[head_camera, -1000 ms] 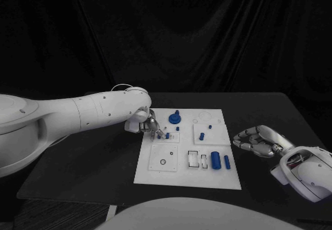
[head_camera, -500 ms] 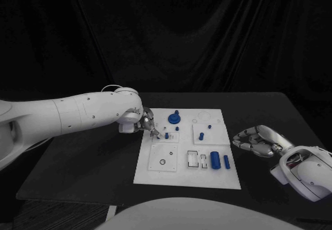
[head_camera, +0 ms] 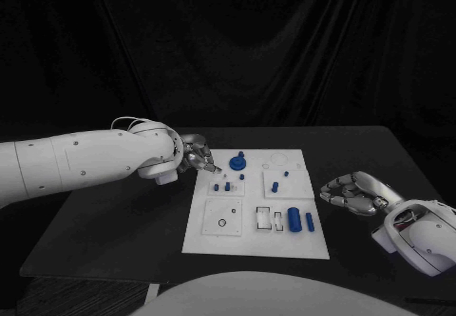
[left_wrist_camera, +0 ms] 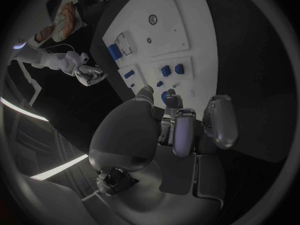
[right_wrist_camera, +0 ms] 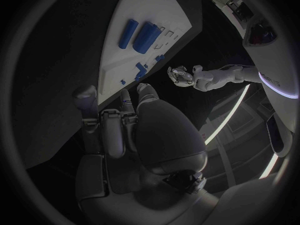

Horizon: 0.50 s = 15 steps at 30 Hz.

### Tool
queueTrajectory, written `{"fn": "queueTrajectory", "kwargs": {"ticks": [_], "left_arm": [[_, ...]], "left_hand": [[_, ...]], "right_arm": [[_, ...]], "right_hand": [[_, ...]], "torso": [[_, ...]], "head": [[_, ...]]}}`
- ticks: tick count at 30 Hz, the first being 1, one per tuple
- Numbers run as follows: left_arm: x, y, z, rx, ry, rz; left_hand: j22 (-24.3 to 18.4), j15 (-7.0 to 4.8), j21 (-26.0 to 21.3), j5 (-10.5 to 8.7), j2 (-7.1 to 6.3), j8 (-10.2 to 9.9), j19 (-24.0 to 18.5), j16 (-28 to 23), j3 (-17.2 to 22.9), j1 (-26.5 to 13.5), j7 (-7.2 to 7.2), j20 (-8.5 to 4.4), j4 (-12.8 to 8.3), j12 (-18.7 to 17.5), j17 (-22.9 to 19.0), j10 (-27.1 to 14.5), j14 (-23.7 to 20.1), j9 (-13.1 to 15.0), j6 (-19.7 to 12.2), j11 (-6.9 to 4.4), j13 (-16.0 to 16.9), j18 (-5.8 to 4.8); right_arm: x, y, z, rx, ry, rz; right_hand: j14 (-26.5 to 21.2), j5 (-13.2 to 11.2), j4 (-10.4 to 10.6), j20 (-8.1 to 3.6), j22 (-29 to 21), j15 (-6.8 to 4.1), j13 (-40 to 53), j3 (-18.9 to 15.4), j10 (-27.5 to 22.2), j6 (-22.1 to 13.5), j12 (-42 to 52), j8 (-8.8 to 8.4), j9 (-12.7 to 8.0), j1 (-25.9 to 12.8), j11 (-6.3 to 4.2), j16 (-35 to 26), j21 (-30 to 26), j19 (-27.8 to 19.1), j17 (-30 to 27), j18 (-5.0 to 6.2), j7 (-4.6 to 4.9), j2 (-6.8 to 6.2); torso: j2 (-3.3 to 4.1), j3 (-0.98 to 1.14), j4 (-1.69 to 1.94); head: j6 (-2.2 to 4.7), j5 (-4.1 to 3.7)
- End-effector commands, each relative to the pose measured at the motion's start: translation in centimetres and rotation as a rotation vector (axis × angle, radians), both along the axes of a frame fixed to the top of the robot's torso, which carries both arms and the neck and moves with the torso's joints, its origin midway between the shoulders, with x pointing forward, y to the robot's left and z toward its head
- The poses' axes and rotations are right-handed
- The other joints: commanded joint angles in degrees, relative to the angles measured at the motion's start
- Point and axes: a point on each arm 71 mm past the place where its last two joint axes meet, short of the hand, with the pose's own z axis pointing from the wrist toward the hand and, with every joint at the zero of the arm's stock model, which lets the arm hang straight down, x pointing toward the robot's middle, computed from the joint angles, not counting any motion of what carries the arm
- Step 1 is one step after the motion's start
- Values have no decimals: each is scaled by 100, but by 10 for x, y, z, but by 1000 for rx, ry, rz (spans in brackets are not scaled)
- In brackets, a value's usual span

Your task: Assemble the parts on the task board

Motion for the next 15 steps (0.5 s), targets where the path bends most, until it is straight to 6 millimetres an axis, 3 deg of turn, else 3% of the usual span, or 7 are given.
{"fn": "queueTrajectory", "kwargs": {"ticks": [1, 2, 3, 6, 10, 13, 15], "left_arm": [[-6, -1, 6, 60, -238, 32], [-9, -1, 5, 65, -248, 33], [-13, -1, 3, 69, -269, 37], [-25, -3, -3, 73, -335, 52], [-38, -2, -14, 118, -369, 60], [-46, 0, -23, 160, -371, 66], [-50, 0, -28, 189, -384, 59]], "left_hand": [[1026, -11, 129, 181, -5, -134, 99, 101, -65, 115, 8, -33, 6, 696, 1016, 585, 344, -332, 75, -18, 418, 8], [1058, -30, 250, 264, -15, -184, 157, 179, -100, 117, 16, -33, 5, 1238, 1074, 1006, 390, -444, 99, -33, 799, -19], [1074, -42, 312, 303, -22, -217, 194, 200, -143, 105, -6, -55, -2, 1548, 1087, 1244, 409, -561, 170, -43, 1014, -28], [1104, -67, 429, 426, -18, -317, 264, 265, -310, 22, -30, -85, -14, 2121, 1134, 1640, 456, -954, 375, -68, 1429, -54], [1095, -80, 397, 361, -130, -372, 265, 251, -594, -363, -49, -103, -49, 2366, 1123, 1802, 459, -1208, 544, -84, 1613, -48], [1098, -119, 409, 467, -123, -301, 281, 259, -600, -445, -103, -134, -125, 2595, 1131, 1983, 470, -1281, 737, -129, 1797, -51], [1099, -155, 414, 320, -141, -223, 295, 264, -523, -528, -143, -168, -172, 2616, 1137, 1997, 478, -1287, 831, -166, 1812, -53]], "right_arm": [[-1, -1, -1, -5, 8, -12], [-1, 0, -1, -5, 7, -12], [-1, 0, -1, -5, 7, -12], [-2, 0, -1, -4, 6, -12], [-2, 0, 0, -2, 5, -12], [-3, -1, 0, -2, 4, -14], [-3, -1, 0, -2, 3, -14]], "right_hand": [[233, 16, 2, -1, 520, -4, 133, 32, 308, -11, -21, 24, -9, 52, 4, -19, -16, -41, 877, 117, 18, -1], [233, 16, 2, -1, 520, -4, 133, 32, 308, -11, -21, 24, -9, 52, 4, -19, -16, -41, 877, 117, 18, -1], [233, 16, 2, -1, 520, -4, 133, 32, 308, -11, -21, 24, -9, 52, 4, -19, -16, -41, 877, 117, 18, -1], [233, 16, 2, -1, 520, -4, 133, 32, 308, -11, -21, 24, -9, 52, 4, -19, -16, -41, 877, 117, 18, -1], [233, 16, 2, -1, 520, -4, 133, 32, 308, -11, -21, 24, -9, 52, 4, -19, -16, -41, 877, 117, 18, -1], [236, 15, 8, 0, 524, -3, 140, 32, 317, -9, -16, 25, -9, 48, 5, -15, -4, -35, 881, 114, 18, -6], [236, 15, 8, 0, 524, -3, 140, 32, 317, -9, -16, 25, -9, 48, 5, -15, -4, -35, 881, 114, 18, -6]], "torso": [[2, 1, -2], [1, 0, -4], [-4, 1, -8], [-8, 3, -15], [2, 3, -5], [12, 0, 3], [14, 0, 2]], "head": [[0, -1], [0, -1], [0, 3], [0, 4], [0, 3], [0, -19], [0, -10]]}}
